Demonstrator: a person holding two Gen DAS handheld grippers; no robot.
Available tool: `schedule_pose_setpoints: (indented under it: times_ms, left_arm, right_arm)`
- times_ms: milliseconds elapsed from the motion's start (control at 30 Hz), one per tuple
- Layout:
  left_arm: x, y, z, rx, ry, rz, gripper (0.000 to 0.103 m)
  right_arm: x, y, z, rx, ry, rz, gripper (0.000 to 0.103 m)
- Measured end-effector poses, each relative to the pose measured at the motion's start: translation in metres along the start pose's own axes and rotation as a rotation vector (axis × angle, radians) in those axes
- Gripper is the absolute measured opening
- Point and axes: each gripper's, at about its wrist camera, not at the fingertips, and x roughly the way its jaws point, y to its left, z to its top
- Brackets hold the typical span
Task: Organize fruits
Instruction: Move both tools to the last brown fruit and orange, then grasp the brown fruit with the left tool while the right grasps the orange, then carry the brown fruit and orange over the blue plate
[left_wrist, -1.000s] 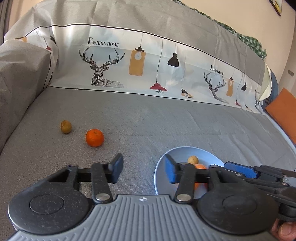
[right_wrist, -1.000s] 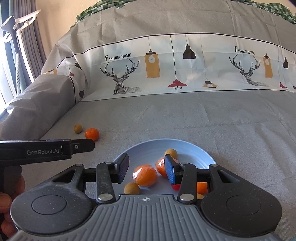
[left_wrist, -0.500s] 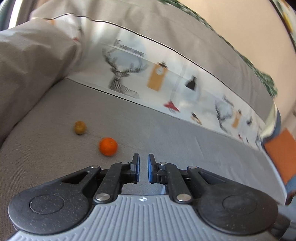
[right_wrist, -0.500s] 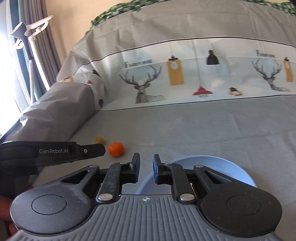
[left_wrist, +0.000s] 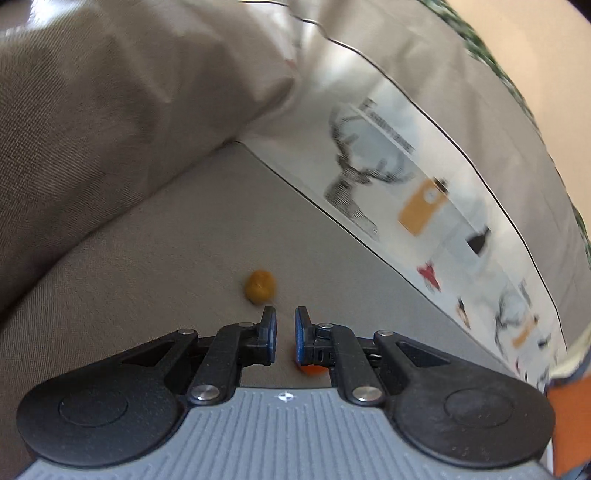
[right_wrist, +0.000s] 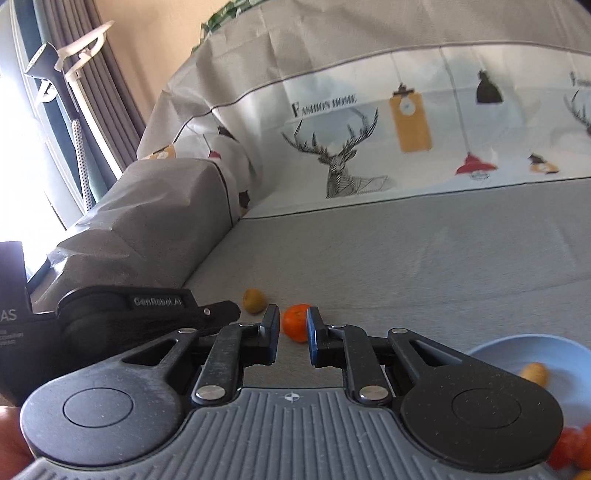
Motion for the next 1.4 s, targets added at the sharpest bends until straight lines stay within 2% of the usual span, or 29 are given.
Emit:
schedule_pose_setpoints:
  times_ms: [67, 167, 200, 233, 400, 567, 667, 733, 833, 967, 1067, 1167, 1400]
  left_arm:
    - [0.008, 0.008, 0.006, -0.029, 0.005, -0.001, 0.011]
    - [0.022, 0.011, 0.010, -0.045, 0.030, -0.002, 0.016]
    - [0.026, 0.011, 0.011, -0.044, 0.039, -0.003, 0.024]
    - [0.030, 0.010, 0.012, -0.037, 0.045, -0.003, 0.032]
    - [0.044, 0.004, 0.018, 0.008, 0.038, 0.018, 0.034]
    - [0.058, 0.002, 0.018, 0.033, 0.067, 0.051, 0.034]
    - [0.060, 0.001, 0.018, 0.041, 0.069, 0.050, 0.026]
    - [0.058, -0.001, 0.017, 0.057, 0.059, 0.062, 0.026]
    - [0.050, -0.005, 0.016, 0.065, 0.028, 0.052, 0.026]
    - [0.031, -0.009, 0.012, 0.079, 0.001, 0.025, 0.026]
    - [0.012, -0.014, 0.006, 0.085, 0.002, -0.003, 0.026]
    - [-0.012, -0.024, -0.005, 0.131, 0.013, -0.041, 0.026]
    - [-0.070, -0.046, -0.031, 0.199, 0.013, -0.208, 0.026]
  right_arm:
    - [0.014, 0.002, 0.002, -0.002, 0.020, -0.005, 0.022]
    - [0.031, 0.005, 0.004, -0.015, 0.040, -0.017, 0.038]
    - [0.037, 0.006, 0.005, -0.024, 0.045, -0.027, 0.044]
    - [0.042, 0.007, 0.005, -0.033, 0.049, -0.036, 0.045]
    - [0.069, 0.007, 0.006, -0.064, 0.087, -0.060, 0.045]
    - [0.091, 0.005, 0.002, -0.079, 0.134, -0.077, 0.045]
    - [0.100, 0.004, 0.000, -0.080, 0.160, -0.082, 0.045]
    - [0.100, 0.004, -0.001, -0.082, 0.159, -0.076, 0.039]
    - [0.095, 0.006, 0.000, -0.097, 0.134, -0.086, 0.038]
    - [0.072, 0.004, 0.009, -0.059, 0.069, -0.075, 0.037]
    - [0.044, 0.006, 0.015, -0.086, 0.014, -0.095, 0.037]
    - [0.013, 0.006, 0.023, -0.098, -0.028, -0.112, 0.037]
    - [-0.103, -0.014, 0.027, -0.081, -0.182, -0.159, 0.037]
